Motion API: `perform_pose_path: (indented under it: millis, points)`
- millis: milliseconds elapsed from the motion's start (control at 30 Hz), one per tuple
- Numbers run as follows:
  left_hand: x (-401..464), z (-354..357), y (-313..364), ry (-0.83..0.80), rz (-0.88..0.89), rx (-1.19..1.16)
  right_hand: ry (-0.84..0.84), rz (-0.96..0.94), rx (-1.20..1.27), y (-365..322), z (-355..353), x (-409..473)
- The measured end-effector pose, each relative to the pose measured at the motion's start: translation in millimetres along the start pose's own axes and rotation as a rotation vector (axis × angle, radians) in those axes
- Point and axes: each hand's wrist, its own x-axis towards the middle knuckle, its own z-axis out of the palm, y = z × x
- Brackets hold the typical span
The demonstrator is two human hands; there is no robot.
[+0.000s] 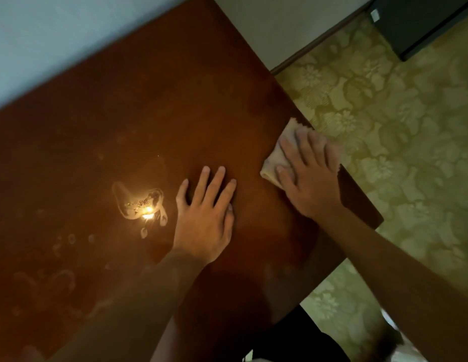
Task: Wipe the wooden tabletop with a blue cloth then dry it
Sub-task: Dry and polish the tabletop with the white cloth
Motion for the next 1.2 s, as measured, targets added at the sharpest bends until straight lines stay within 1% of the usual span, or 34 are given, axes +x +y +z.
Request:
perform_pose_path:
  millis: [67, 133, 233, 300, 367, 433, 467, 567, 600, 667, 733, 800, 900, 967, 1033, 1067, 1100, 1200]
  points:
    - [-2, 3, -1, -0.003, -0.002, 0.03, 0.013, 0.06, -0.011, -3, 2, 1]
    - [-3, 3, -2, -0.02, 0.002, 0.059, 0.024, 0.09, -0.028, -28, 14, -16]
    - [-3, 3, -2, -0.035, 0.014, 0.055, -0.009, -0.029, -0.034, -76, 37, -72]
    - [-5, 3, -3, -0.032, 0.021, 0.049, 0.002, -0.085, -0.007, -90, 46, -102]
    - [-5, 1, -2, -0.029, 0.017, 0.054, 0.01, -0.154, -0.012, -83, 47, -111]
    - [-3, 0, 0, -0.026, 0.006, 0.066, -0.002, -0.19, -0.024, -58, 40, -97]
    - [-2, 0, 1, -0.023, 0.0, 0.068, -0.003, -0.154, -0.024, -42, 34, -85]
    - [-3, 0, 2, -0.007, -0.009, 0.051, 0.012, 0.051, -0.015, 10, 11, -47]
    - [-3, 1, 2, 0.001, -0.01, 0.048, 0.019, 0.091, -0.013, 20, 6, -41]
    - [-4, 2, 2, 0.016, -0.013, 0.054, 0.028, 0.138, -0.007, 20, 4, -39]
    - [-4, 2, 3, 0.022, -0.015, 0.059, 0.037, 0.161, 0.007, -3, 14, -53]
    - [-3, 2, 3, 0.027, -0.015, 0.057, 0.067, 0.093, 0.02, -40, 31, -87]
    - [-4, 2, 2, 0.029, -0.019, 0.058, 0.089, -0.079, 0.063, -86, 54, -143]
    - [-4, 2, 2, 0.032, -0.015, 0.055, 0.089, -0.174, 0.059, -90, 59, -156]
    - [-4, 2, 2, 0.038, -0.017, 0.052, 0.079, -0.247, 0.035, -73, 55, -146]
    - [-4, 1, 2, 0.043, -0.017, 0.053, 0.075, -0.23, 0.032, -60, 49, -135]
    - [-4, 1, 1, 0.042, -0.016, 0.053, 0.08, -0.175, 0.027, -44, 43, -121]
    - [-4, -1, 2, 0.034, -0.022, 0.045, 0.103, 0.034, -0.02, 4, 24, -81]
